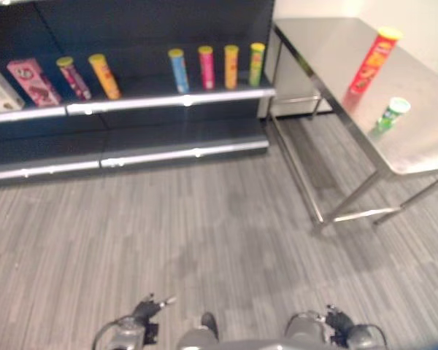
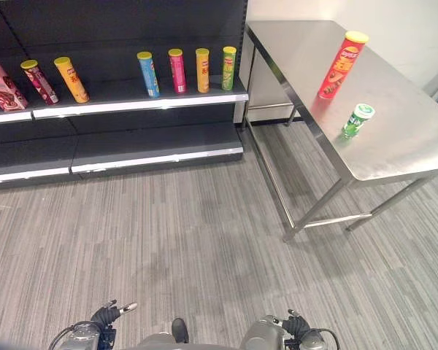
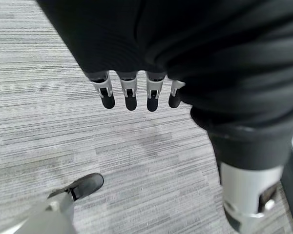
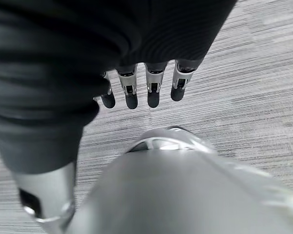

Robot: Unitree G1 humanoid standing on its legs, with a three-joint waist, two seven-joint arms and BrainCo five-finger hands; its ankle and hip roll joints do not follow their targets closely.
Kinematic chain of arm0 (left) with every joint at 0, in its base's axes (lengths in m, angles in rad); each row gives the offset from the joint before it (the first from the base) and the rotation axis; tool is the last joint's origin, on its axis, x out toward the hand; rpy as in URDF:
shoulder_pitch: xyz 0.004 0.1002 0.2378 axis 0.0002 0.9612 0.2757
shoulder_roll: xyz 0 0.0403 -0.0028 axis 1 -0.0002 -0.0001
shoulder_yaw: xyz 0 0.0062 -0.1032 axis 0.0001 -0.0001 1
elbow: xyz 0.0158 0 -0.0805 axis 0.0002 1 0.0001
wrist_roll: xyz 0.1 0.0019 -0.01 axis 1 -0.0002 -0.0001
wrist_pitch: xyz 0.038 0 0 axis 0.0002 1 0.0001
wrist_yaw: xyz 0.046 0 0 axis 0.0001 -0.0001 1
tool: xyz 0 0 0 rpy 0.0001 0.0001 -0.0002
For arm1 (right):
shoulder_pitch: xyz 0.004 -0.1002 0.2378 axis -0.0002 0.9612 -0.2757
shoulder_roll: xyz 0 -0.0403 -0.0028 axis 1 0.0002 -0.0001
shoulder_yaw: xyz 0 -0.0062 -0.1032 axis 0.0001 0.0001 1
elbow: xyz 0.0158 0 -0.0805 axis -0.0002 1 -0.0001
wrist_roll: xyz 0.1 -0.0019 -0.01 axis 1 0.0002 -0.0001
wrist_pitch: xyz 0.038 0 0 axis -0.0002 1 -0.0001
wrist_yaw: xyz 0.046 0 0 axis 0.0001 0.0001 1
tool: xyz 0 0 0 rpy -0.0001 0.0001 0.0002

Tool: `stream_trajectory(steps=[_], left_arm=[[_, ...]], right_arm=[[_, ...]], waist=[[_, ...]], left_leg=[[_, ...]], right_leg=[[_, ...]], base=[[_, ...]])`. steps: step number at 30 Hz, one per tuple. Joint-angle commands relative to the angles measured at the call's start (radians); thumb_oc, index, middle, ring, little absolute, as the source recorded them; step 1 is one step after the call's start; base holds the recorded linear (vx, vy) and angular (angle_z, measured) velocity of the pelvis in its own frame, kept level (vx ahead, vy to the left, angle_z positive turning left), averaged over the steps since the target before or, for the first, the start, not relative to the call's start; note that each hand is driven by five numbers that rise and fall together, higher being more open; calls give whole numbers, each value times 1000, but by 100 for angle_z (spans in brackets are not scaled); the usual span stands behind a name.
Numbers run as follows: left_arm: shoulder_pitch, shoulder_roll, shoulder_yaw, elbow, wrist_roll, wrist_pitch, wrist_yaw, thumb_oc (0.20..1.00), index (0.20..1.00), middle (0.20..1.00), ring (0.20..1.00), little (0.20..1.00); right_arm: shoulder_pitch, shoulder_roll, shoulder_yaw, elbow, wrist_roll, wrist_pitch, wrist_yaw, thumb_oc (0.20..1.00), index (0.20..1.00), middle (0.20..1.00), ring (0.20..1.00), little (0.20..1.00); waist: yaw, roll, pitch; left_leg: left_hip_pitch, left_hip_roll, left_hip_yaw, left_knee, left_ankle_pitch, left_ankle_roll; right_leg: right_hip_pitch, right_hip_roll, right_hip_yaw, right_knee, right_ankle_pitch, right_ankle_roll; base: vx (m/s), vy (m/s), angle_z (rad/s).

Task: Put the goods on the table back onto the shelves and tidy them up.

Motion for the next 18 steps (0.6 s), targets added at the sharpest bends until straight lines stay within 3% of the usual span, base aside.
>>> stream_trajectory(steps=[1, 3, 7, 9, 10, 11, 13, 14, 16, 18], left_arm=[[-28, 7, 12, -19, 24, -20, 4, 1000, 1000, 1000, 1000, 1000], [-31, 3, 11, -19, 29, -21, 3, 1000, 1000, 1000, 1000, 1000], [-30, -8, 5, 4, 46, -24, -5, 1000, 1000, 1000, 1000, 1000], [-32, -16, 7, -5, 14, -23, -6, 1000, 1000, 1000, 1000, 1000], [-29, -20, 8, -10, 0, -27, -4, 1000, 1000, 1000, 1000, 1000], [-28, -22, 2, -28, -12, -29, -2, 1000, 1000, 1000, 1000, 1000], [-29, -22, -1, -47, -30, -28, -1, 1000, 1000, 1000, 1000, 1000], [-30, -25, -3, -39, -25, -18, 5, 1000, 1000, 1000, 1000, 1000], [-30, -32, -3, -31, -26, -17, 4, 1000, 1000, 1000, 1000, 1000], [-24, -37, -5, -35, -23, -17, 4, 1000, 1000, 1000, 1000, 1000]], right_arm=[[-21, -46, -17, 5, -18, 5, -9, 1000, 1000, 1000, 1000, 1000], [-11, -44, -20, 13, -25, 7, -3, 1000, 1000, 1000, 1000, 1000], [13, -47, -22, 48, -34, 4, 13, 1000, 1000, 1000, 1000, 1000], [5, -61, -9, 52, -43, 4, 16, 1000, 1000, 1000, 1000, 1000], [2, -68, -3, 51, -38, 0, 15, 1000, 1000, 1000, 1000, 1000], [-2, -79, 0, 39, -24, -5, 10, 1000, 1000, 1000, 1000, 1000], [-17, -96, 19, 18, -12, -8, 4, 1000, 1000, 1000, 1000, 1000], [-28, -99, 20, 27, -5, 0, -2, 1000, 1000, 1000, 1000, 1000], [-34, -99, 23, 37, 2, 3, -4, 1000, 1000, 1000, 1000, 1000], [-31, -100, 23, 32, 4, 1, -2, 1000, 1000, 1000, 1000, 1000]], waist=[[-24, 0, 0], [-33, -4, -1], [-46, -15, -9], [-46, -13, -10], [-47, -8, -8], [-36, -6, 12], [-22, -19, 37], [-16, -26, 47], [-9, -21, 44], [-1, -11, 31]], left_leg=[[-33, 15, -71, 9, -46, -114], [-1, 15, -80, 9, -66, -125], [69, 35, -117, 25, -120, -167], [25, 87, -137, 155, -114, -196], [-10, 114, -149, 241, -89, -213], [-86, 142, -179, 404, -35, -231], [-199, 158, -209, 638, 40, -244], [-237, 193, -175, 697, 43, -232], [-244, 201, -132, 610, 16, -221], [-240, 192, -99, 416, -12, -206]], right_leg=[[12, 4, 84, -127, 87, 16], [-7, 7, 89, -185, 123, 29], [24, 41, 66, -210, 112, 29], [48, 59, 33, -195, 83, 17], [69, 82, 11, -199, 62, -3], [94, 109, 5, -203, 34, -37], [138, 138, -18, -215, -12, -84], [171, 166, -19, -227, -51, -101], [188, 178, -6, -227, -69, -99], [199, 179, -4, -227, -83, -81]], base=[[483, -162, 12], [436, -160, 8], [423, -237, 36], [240, -291, 33], [177, -319, 57], [134, -301, 48], [126, -302, 18], [189, -219, 4], [217, -27, -6], [220, 122, -14]])
